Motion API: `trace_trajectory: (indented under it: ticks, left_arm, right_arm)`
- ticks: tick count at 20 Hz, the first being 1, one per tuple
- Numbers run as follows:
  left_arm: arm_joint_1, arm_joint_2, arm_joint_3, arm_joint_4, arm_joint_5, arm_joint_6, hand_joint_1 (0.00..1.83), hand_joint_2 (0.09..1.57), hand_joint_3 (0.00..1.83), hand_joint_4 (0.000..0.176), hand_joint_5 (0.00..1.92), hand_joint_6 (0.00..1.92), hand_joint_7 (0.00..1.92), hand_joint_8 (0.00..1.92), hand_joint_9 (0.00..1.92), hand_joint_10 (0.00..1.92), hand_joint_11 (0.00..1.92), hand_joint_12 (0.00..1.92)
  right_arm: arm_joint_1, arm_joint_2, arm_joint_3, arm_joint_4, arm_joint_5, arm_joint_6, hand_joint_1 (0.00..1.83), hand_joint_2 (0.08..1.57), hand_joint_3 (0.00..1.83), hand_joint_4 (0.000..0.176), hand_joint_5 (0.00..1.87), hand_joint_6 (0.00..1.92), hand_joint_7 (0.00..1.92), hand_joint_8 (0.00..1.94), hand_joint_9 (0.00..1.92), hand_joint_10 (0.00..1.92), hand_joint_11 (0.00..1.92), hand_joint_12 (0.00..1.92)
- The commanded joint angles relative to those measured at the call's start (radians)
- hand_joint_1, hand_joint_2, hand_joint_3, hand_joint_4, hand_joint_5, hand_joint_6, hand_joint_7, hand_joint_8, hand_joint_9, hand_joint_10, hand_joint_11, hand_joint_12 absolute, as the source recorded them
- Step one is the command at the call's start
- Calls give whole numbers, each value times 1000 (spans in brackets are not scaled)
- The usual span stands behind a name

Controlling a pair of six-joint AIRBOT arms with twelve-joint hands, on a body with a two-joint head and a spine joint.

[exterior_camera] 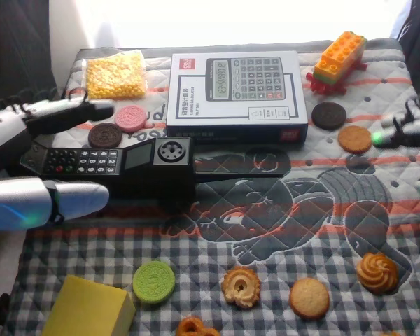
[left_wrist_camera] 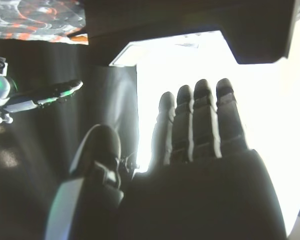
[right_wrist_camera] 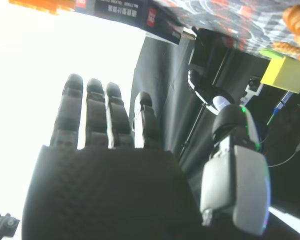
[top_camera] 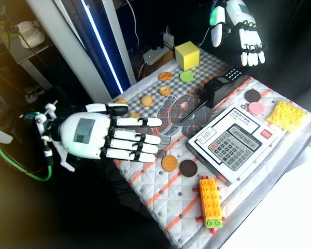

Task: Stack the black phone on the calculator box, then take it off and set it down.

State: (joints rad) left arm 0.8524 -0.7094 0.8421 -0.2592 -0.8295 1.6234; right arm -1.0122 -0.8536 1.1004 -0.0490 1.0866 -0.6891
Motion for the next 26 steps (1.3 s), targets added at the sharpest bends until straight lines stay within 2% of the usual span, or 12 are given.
trace_trajectory:
  ticks: [1,4,7,11,13,17,19,21,22,23,24,26]
  left_arm:
    - [-26,-5,7,-11,-108,37,674,1027,0,119,178,3,103,5,55,2,0,8]
    - [-93,-46,8,-57,-37,265,643,1003,0,144,104,0,34,0,0,0,0,0]
    - [-132,-90,39,-70,55,342,676,953,0,174,42,0,0,0,0,0,0,0]
    - [-171,-139,114,-139,167,389,593,999,1,166,142,5,97,5,61,7,42,27]
    - [-172,-143,134,-164,186,389,574,1026,0,146,198,3,166,3,148,7,1,450]
    - [-172,-144,149,-173,219,389,757,1015,1,96,271,4,353,16,356,30,0,761]
    - [-172,-144,151,-177,224,389,885,1051,3,51,360,13,485,28,460,45,0,833]
    - [-173,-144,151,-181,222,389,1064,1108,0,0,696,41,752,78,674,132,93,909]
    - [-174,-144,150,-188,215,389,1166,1200,0,0,733,924,811,1152,755,359,119,1109]
    - [-174,-144,148,-191,208,389,1184,1265,3,0,653,1203,748,1556,653,1207,213,1446]
    - [-176,-142,141,-190,196,389,1290,1273,5,0,581,1406,719,1555,665,1513,359,1607]
    - [-183,-125,116,-171,164,389,1301,1303,7,0,457,1687,653,1563,682,1564,568,1645]
  right_arm:
    - [11,3,1,26,121,4,629,1354,5,18,623,9,492,2,543,5,390,581]
    - [11,2,-1,26,126,4,590,1372,5,0,727,13,576,11,652,17,512,591]
    - [10,2,-1,23,127,4,601,1372,0,0,763,2,617,1,708,1,495,702]
    - [9,2,-2,21,129,4,628,1378,0,6,754,0,619,2,715,5,487,738]
    - [9,0,-2,19,129,4,667,1381,0,0,760,0,619,1,725,1,457,798]
    - [9,0,-2,15,129,4,662,1384,2,0,760,0,623,0,716,2,483,770]
    - [9,0,-2,15,129,4,651,1402,0,0,752,0,614,0,720,1,518,733]
    - [9,0,-2,15,129,4,624,1412,2,0,751,0,605,0,722,2,538,724]
    - [9,0,-3,15,129,4,619,1412,2,0,752,0,605,0,727,4,548,729]
    - [8,0,-4,15,129,4,597,1419,4,0,755,1,613,2,735,5,549,732]
    - [7,0,-4,15,129,4,560,1423,4,0,751,1,615,2,731,2,541,727]
    - [6,0,-4,15,129,4,538,1431,4,0,752,1,620,2,726,0,539,716]
